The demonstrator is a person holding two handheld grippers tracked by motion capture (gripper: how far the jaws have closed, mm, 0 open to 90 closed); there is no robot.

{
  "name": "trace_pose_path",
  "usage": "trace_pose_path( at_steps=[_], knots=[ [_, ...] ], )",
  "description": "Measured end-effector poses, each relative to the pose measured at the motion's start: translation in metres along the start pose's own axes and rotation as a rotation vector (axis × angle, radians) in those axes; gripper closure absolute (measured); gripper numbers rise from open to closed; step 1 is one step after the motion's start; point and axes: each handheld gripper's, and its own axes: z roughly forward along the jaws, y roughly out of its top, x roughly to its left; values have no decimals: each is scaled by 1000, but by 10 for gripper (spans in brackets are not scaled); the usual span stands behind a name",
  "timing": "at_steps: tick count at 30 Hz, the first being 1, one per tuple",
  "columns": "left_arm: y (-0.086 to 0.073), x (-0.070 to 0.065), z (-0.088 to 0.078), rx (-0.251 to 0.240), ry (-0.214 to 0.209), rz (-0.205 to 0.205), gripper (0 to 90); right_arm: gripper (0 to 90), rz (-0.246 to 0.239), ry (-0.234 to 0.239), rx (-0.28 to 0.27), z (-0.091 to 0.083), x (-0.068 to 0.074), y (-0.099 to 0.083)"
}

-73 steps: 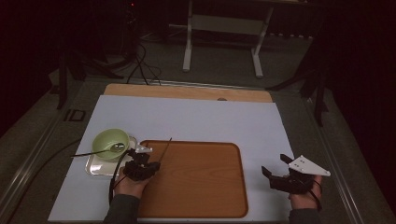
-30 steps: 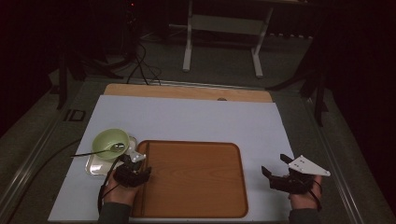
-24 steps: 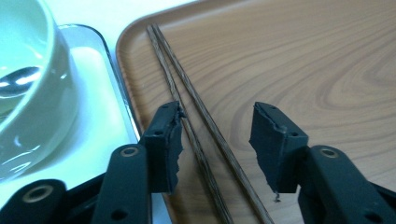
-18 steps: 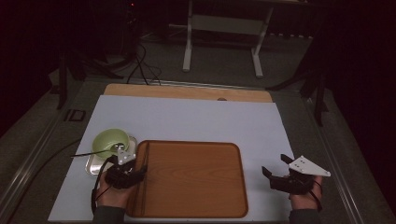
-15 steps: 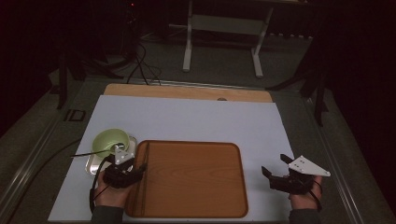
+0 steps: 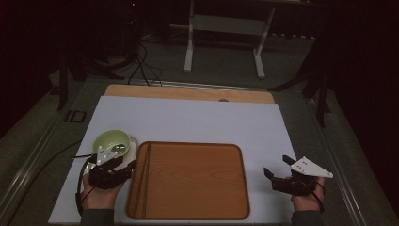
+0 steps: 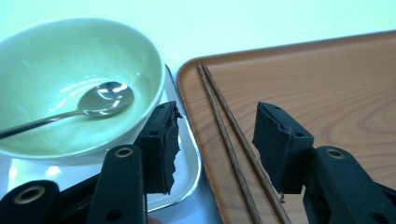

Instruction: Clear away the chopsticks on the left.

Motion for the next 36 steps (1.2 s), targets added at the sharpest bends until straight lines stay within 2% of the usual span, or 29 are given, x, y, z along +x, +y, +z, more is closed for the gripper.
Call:
trace_pose_path(
  at_steps=[22,36],
  knots=[
    [3,29,-27,-82,58,-65,489,141,-4,-2,2,1,0,0],
    [-1,44,-34,-90,92,-106,486,141,-8,4,8,2,0,0]
  ],
)
